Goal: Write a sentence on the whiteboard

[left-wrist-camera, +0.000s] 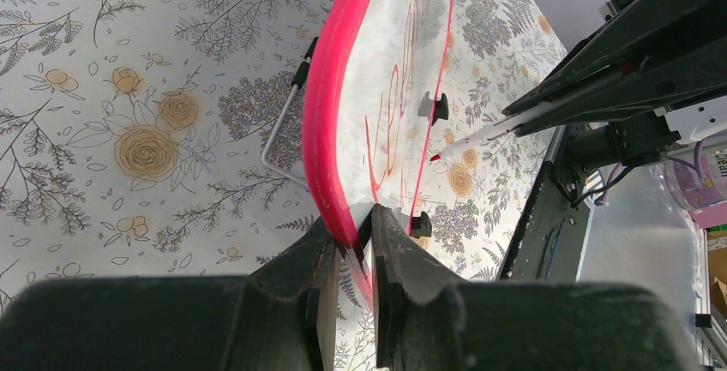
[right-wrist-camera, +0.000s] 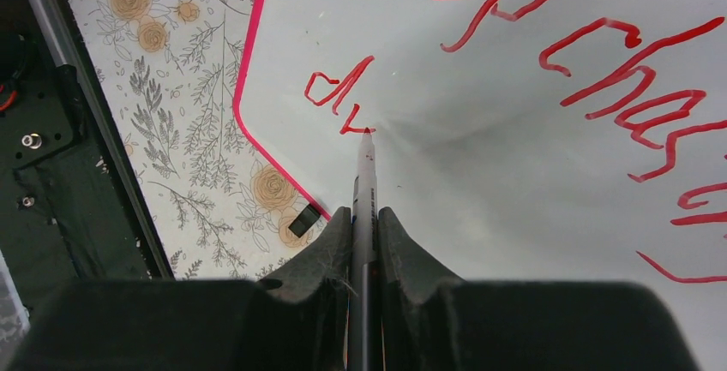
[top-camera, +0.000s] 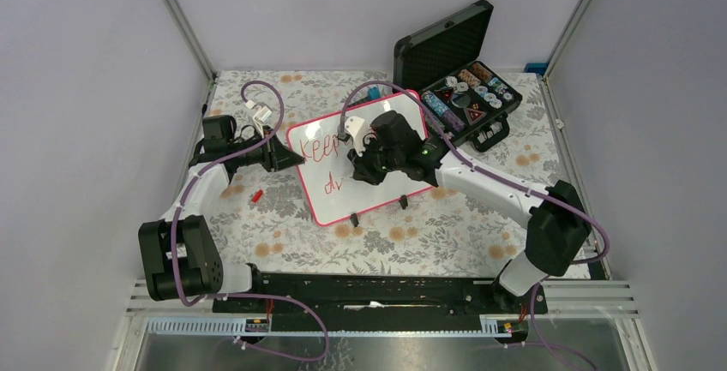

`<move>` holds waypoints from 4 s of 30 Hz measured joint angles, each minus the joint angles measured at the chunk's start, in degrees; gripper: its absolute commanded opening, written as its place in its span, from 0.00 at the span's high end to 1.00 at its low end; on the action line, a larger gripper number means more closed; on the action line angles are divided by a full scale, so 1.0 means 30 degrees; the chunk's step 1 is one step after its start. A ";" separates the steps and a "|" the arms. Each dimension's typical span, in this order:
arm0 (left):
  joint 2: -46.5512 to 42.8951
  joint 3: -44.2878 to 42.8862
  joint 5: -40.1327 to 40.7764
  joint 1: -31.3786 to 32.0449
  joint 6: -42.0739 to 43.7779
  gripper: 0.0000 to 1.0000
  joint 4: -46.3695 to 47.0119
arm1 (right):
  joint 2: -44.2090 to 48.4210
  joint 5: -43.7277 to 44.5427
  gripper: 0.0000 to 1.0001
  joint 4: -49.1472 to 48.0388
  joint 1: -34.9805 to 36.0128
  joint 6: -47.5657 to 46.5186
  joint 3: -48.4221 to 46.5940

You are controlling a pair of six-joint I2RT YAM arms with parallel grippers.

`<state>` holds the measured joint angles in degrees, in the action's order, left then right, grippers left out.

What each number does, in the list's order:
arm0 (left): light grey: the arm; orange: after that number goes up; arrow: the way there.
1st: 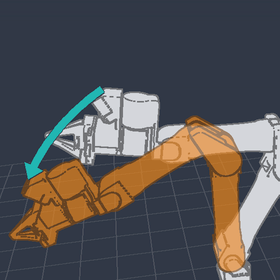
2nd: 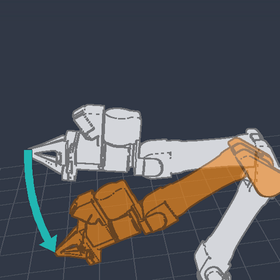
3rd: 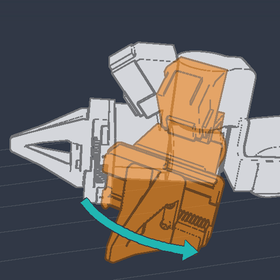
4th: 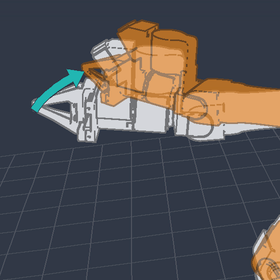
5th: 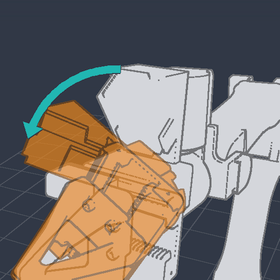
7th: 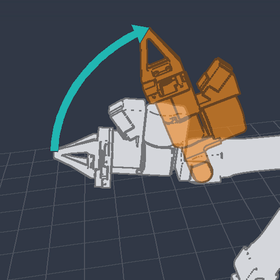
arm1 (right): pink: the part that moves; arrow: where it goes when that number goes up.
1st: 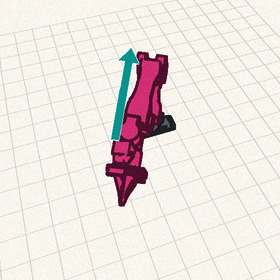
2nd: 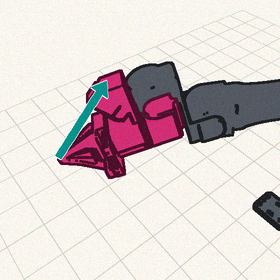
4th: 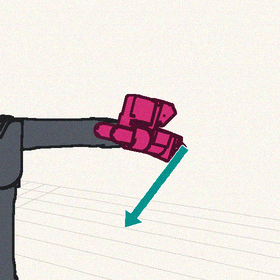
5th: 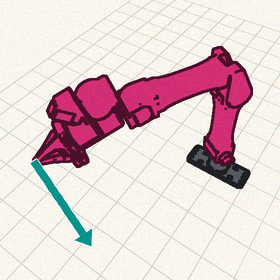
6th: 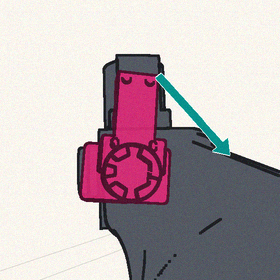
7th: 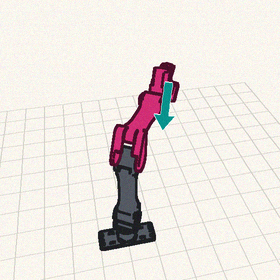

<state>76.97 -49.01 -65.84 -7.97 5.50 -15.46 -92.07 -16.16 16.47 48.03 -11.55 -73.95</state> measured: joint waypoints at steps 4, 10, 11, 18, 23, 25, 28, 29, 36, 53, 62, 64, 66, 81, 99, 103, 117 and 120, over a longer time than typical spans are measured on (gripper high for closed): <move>0.0000 0.0000 -0.0015 0.0000 0.0000 1.00 0.0007 | 0.0270 -0.0175 1.00 0.0000 0.0000 0.0000 0.0197; 0.0000 0.0000 -0.0015 0.0000 0.0000 1.00 0.0007 | 0.0233 -0.0182 1.00 0.0109 0.0000 -0.0015 0.0372; 0.0000 0.0000 -0.0015 0.0000 0.0000 1.00 0.0000 | 0.0211 -0.0168 1.00 0.0131 0.0007 -0.0022 0.0372; 0.0000 0.0000 -0.0015 0.0000 0.0000 1.00 0.0000 | -0.0189 0.0182 1.00 0.0146 0.0000 -0.0102 0.0372; 0.0000 0.0000 -0.0015 0.0000 0.0000 1.00 0.0000 | -0.0313 0.0510 1.00 0.0168 0.0007 -0.0226 0.0372; 0.0000 0.0000 -0.0015 0.0000 0.0000 1.00 0.0000 | -0.0313 0.0670 1.00 0.0160 0.0000 -0.0277 0.0372; 0.0000 0.0000 -0.0015 0.0000 0.0000 1.00 0.0007 | -0.0313 0.0736 1.00 0.0168 0.0000 -0.0393 0.0372; 0.0000 0.0000 -0.0015 0.0000 0.0000 1.00 0.0007 | -0.0313 0.0736 1.00 0.0175 -0.0007 -0.0430 0.0372; 0.0000 0.0000 -0.0007 0.0000 0.0000 1.00 0.0000 | -0.0306 0.0729 1.00 0.0291 -0.0146 -0.0583 0.0372; 0.0000 0.0000 -0.0007 0.0000 0.0000 1.00 0.0007 | -0.0284 0.0714 1.00 0.0590 -0.0401 -0.0590 0.0073; 0.0000 0.0000 -0.0015 0.0000 0.0000 1.00 0.0007 | -0.0291 0.0707 1.00 0.0576 -0.0474 -0.0597 -0.0168; 0.0000 0.0000 -0.0015 0.0000 0.0000 1.00 0.0007 | -0.0335 0.0692 1.00 0.0568 -0.0481 -0.0583 -0.0306; 0.0000 0.0000 -0.0007 0.0000 0.0000 1.00 0.0007 | -0.0408 0.0663 1.00 0.0568 -0.0481 -0.0583 -0.0415; 0.0000 0.0000 0.0007 0.0000 0.0000 1.00 0.0007 | -0.0758 0.0481 1.00 0.0568 -0.0197 -0.0554 -0.0597; 0.0000 0.0000 -0.0007 0.0000 0.0000 1.00 0.0007 | -0.0444 0.0233 1.00 0.0517 -0.0073 -0.0503 0.0750; 0.0000 0.0000 -0.0015 0.0000 0.0000 1.00 0.0007 | -0.0240 0.0568 1.00 0.0561 -0.0124 -0.0517 0.0787; 0.0000 0.0000 -0.0022 0.0000 0.0000 1.00 0.0007 | 0.0452 0.0379 1.00 0.0583 -0.0466 -0.0546 0.0787; 0.0000 0.0000 -0.0029 0.0000 0.0000 1.00 0.0007 | 0.0758 0.0153 1.00 0.0583 -0.0546 -0.0517 0.0787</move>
<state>76.97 -49.01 -65.93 -7.97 5.50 -15.44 -89.80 -15.70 18.22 46.39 -13.10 -71.59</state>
